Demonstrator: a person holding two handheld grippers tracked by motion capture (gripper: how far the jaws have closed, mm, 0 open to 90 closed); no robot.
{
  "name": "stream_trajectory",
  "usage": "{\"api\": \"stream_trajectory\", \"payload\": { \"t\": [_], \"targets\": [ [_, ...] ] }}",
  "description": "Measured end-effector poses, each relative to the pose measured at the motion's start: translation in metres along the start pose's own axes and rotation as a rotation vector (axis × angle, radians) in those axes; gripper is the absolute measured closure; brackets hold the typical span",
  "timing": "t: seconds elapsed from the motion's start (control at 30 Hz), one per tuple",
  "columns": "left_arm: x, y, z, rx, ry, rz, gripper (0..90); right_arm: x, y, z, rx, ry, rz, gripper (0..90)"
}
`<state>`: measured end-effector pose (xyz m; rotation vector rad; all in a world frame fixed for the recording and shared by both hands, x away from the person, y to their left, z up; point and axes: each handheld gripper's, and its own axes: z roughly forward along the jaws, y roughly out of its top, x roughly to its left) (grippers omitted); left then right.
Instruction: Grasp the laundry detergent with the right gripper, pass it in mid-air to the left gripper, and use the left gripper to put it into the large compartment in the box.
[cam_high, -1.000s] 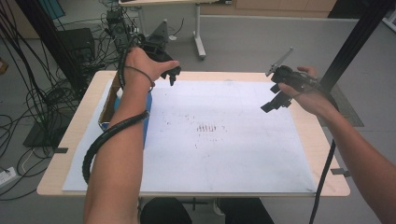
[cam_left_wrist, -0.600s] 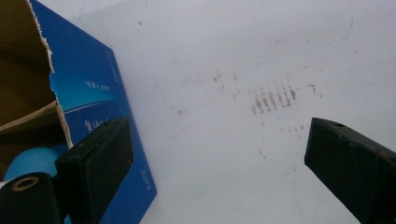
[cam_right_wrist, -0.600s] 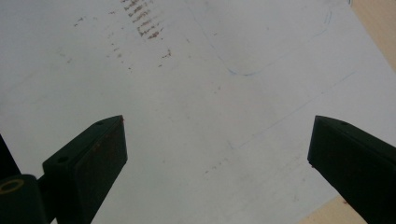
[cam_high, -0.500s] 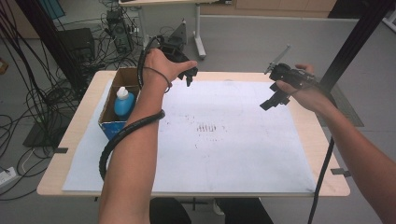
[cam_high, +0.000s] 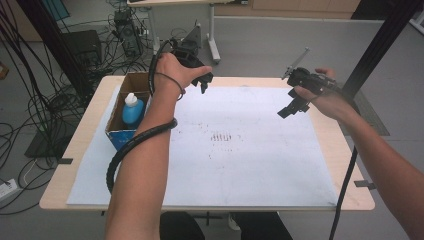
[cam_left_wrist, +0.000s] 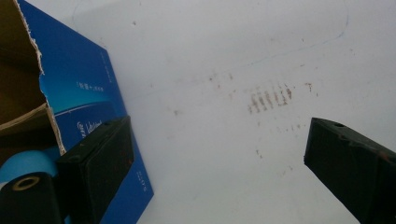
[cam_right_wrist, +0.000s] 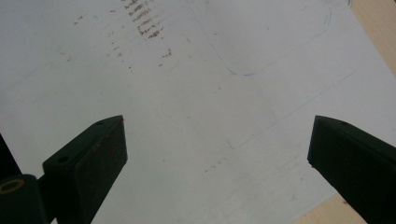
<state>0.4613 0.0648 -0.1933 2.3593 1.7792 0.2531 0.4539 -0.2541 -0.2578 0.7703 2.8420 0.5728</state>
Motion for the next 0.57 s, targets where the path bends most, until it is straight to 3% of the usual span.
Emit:
{"api": "stream_trajectory", "payload": {
  "t": [0.57],
  "targets": [
    [0.0000, -0.0008, 0.0021, 0.009, -0.006, -0.002, 9.0, 0.0035, 0.0015, 0.0032, 0.001, 0.004, -0.002, 4.8]
  ]
}}
